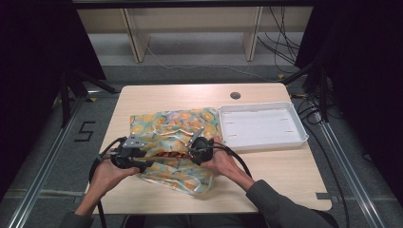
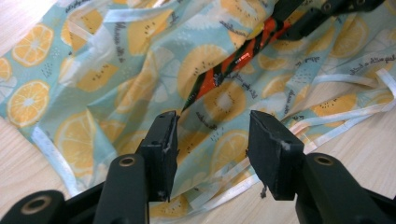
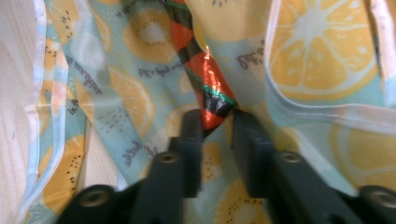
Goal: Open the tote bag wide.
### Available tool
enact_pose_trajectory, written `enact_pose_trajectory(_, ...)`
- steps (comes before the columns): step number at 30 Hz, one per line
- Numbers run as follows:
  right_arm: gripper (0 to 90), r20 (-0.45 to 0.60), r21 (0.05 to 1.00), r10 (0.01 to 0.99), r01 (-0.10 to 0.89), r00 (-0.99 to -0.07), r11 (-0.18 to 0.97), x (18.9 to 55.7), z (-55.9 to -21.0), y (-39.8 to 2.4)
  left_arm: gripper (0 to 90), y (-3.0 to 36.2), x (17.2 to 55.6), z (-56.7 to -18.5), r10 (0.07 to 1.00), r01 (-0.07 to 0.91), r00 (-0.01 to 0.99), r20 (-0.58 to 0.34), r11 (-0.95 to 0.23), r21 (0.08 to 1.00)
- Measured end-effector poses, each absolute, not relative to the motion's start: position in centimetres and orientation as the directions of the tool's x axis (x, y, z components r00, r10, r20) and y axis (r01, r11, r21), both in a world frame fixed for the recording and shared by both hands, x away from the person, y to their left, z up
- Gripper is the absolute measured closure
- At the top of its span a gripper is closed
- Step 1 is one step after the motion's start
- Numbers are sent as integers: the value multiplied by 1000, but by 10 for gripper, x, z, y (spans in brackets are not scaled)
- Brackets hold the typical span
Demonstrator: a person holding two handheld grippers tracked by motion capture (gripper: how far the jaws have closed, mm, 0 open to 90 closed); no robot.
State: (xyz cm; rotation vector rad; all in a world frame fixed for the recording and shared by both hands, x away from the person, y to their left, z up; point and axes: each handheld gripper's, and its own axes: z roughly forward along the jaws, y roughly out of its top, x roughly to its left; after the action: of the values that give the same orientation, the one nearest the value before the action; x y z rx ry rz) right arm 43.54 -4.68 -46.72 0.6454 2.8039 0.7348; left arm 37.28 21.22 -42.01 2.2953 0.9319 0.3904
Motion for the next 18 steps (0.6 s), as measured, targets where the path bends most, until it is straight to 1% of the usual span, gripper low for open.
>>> enact_pose_trajectory(2,854,-65,506,447,356,-892,786,437,-465,-47,522,212,372,-421,710,525,703,35,-552,648)
enact_pose_trajectory(3,854,-65,506,447,356,-892,786,437,-465,-47,521,212,372,-421,710,525,703,35,-552,648)
enact_pose_trajectory(4,891,-69,514,445,350,-893,783,439,-463,-47,521,211,372,-421,710,527,703,33,-552,646)
enact_pose_trajectory(5,895,-64,514,452,359,-890,779,438,-462,-47,520,211,373,-422,707,526,706,33,-555,645)
enact_pose_trajectory(8,900,-75,525,437,337,-897,782,440,-459,-49,520,211,372,-421,698,512,715,45,-566,646)
enact_pose_trajectory(10,900,-52,523,434,346,-899,779,437,-452,-51,520,210,371,-421,708,522,705,36,-553,650)
enact_pose_trajectory(11,900,-45,524,429,344,-902,779,436,-448,-52,519,209,370,-421,706,517,707,44,-559,649)
enact_pose_trajectory(12,900,-52,531,409,322,-911,784,437,-444,-54,520,209,370,-421,706,514,706,54,-563,647)
enact_pose_trajectory(13,900,-34,539,420,338,-907,772,435,-438,-56,519,208,369,-421,708,516,704,55,-563,646)
enact_pose_trajectory(16,900,-36,560,387,302,-921,772,437,-424,-63,503,207,369,-423,718,518,692,72,-564,643)
enact_pose_trajectory(18,900,-31,564,381,299,-924,770,437,-416,-67,493,207,371,-424,716,511,692,90,-574,639)
